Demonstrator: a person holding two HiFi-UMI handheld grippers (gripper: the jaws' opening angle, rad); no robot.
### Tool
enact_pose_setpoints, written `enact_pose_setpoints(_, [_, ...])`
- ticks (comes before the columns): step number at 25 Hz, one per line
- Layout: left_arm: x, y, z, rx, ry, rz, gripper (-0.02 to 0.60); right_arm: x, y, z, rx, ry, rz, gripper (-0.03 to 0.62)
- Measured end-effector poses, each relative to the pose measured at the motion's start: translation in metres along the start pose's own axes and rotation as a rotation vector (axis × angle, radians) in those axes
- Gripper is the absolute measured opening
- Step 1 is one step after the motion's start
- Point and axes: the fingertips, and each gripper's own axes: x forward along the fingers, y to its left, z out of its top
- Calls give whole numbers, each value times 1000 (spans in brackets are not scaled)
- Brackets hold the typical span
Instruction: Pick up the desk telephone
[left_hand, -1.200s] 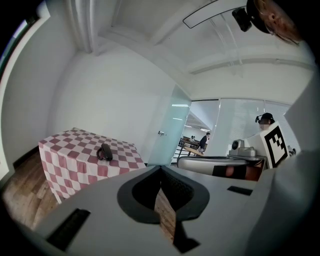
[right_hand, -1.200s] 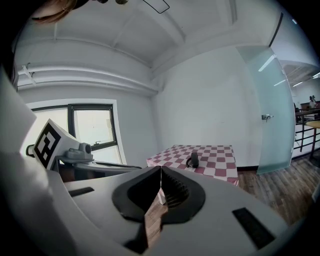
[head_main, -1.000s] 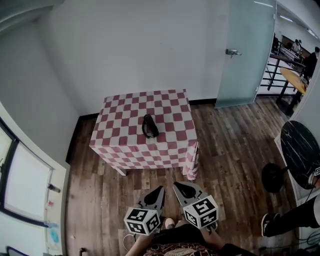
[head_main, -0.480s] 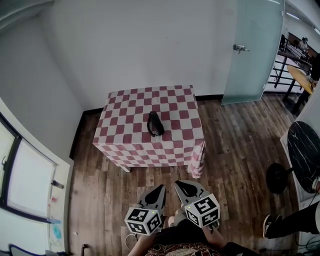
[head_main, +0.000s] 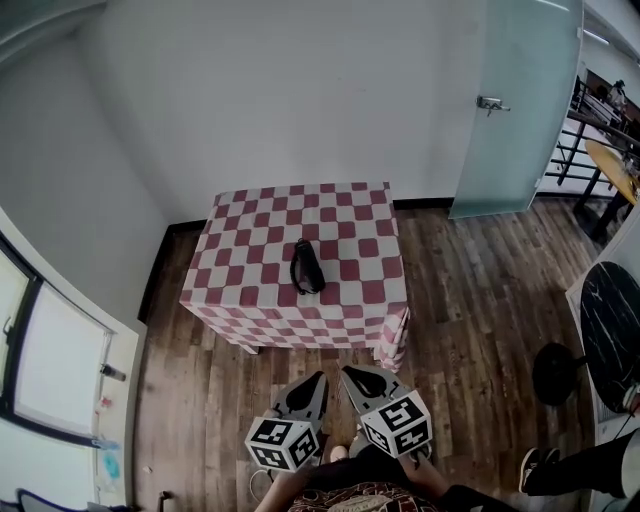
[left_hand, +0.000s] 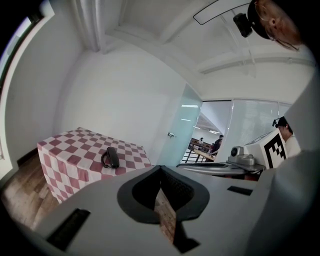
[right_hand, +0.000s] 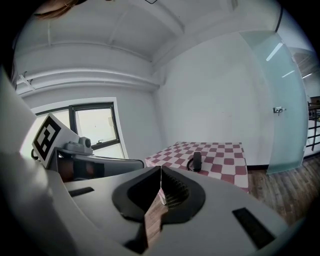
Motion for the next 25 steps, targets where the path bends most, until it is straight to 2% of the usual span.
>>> enact_pose_setpoints(10, [65,-1,27,1,-4,12,8,19,-56,27,-5,-4,44,18])
enact_pose_setpoints(16, [85,4,30,6,-10,49,8,31,-78,29,-4,6,77,18])
enact_pose_setpoints(25, [112,23,33,-13,3,48,8,51,-101,32,-3,34,84,18])
